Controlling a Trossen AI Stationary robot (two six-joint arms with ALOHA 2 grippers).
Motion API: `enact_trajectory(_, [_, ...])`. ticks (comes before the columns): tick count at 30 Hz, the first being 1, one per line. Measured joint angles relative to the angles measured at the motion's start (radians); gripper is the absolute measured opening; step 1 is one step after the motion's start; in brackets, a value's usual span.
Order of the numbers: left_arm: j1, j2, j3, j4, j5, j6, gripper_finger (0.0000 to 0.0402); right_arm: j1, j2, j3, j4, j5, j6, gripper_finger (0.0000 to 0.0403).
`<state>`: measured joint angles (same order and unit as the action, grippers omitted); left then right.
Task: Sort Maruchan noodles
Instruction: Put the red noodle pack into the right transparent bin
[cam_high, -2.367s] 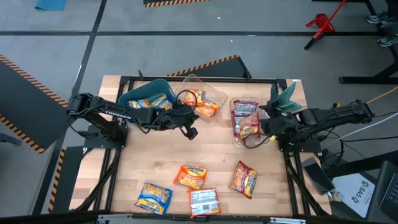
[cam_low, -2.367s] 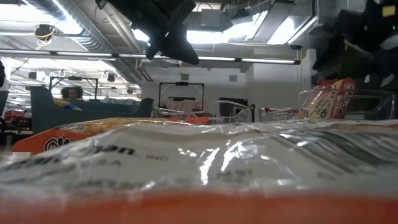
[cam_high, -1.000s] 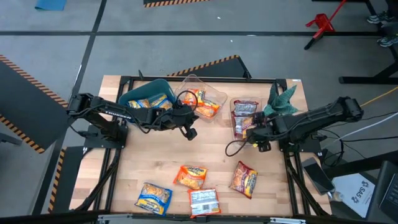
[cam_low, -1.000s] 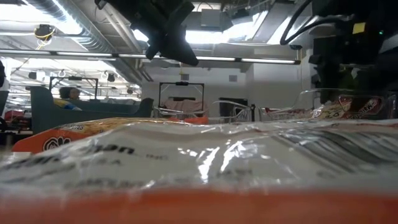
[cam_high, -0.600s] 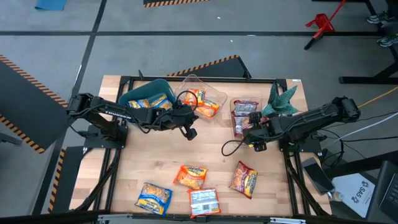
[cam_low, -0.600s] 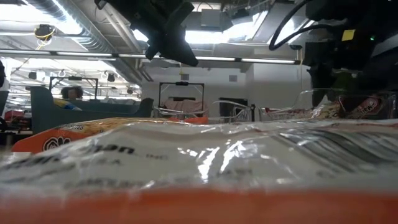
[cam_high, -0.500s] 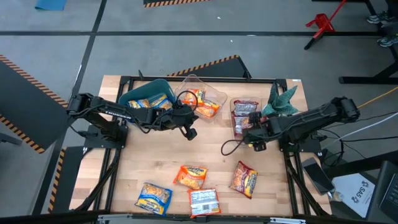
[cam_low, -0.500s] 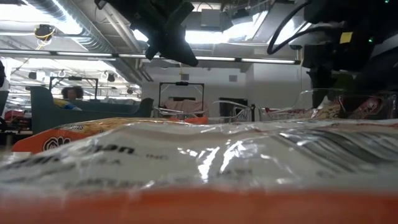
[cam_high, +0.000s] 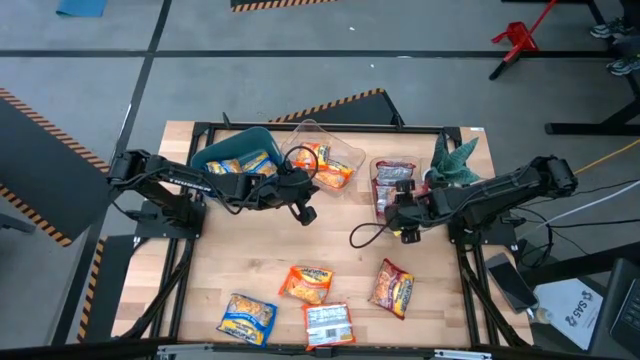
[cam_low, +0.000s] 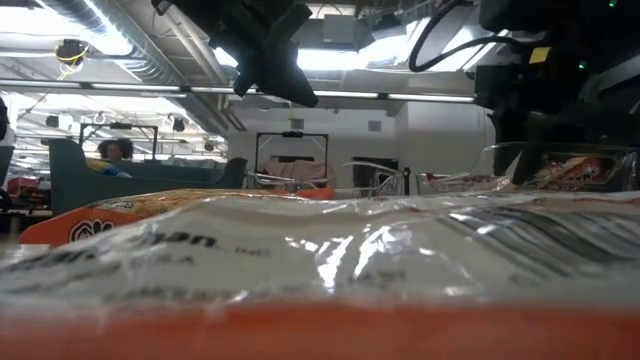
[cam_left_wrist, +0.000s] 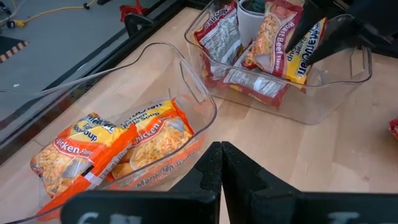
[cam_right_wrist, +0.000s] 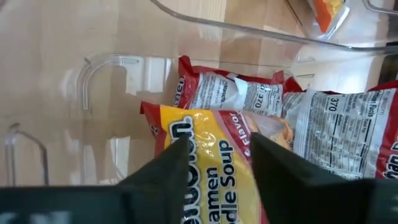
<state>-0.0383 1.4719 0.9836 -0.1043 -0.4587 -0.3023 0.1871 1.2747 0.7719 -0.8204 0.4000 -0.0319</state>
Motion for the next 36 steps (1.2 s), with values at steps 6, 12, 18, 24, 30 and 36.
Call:
enact_trajectory(6, [0.000,0.000,0.000,0.000,0.000,0.018,0.0000,0.000,0.000,0.002,0.037,-0.001,-0.008,0.0041])
enact_trajectory(12, [0.000,0.000,0.000,0.000,0.006,0.023,0.0000,-0.004,-0.004,0.187,-0.103,0.010,0.077,0.0012])
enact_trajectory(18, [0.000,0.000,0.000,0.000,0.010,0.021,0.0000,-0.087,-0.005,0.296,-0.512,-0.083,0.415,0.0002])
enact_trajectory(24, [0.000,0.000,0.000,0.000,0.011,0.024,0.0000,-0.117,-0.004,0.207,-0.545,-0.138,0.553,0.0001])
enact_trajectory(30, [0.000,0.000,0.000,0.000,0.012,0.025,0.0000,-0.116,0.001,0.099,-0.337,-0.158,0.551,0.0000])
enact_trajectory(36, [0.000,0.000,0.000,0.000,0.012,0.025,0.0000,-0.173,0.001,0.014,-0.199,-0.160,0.547,0.0000])
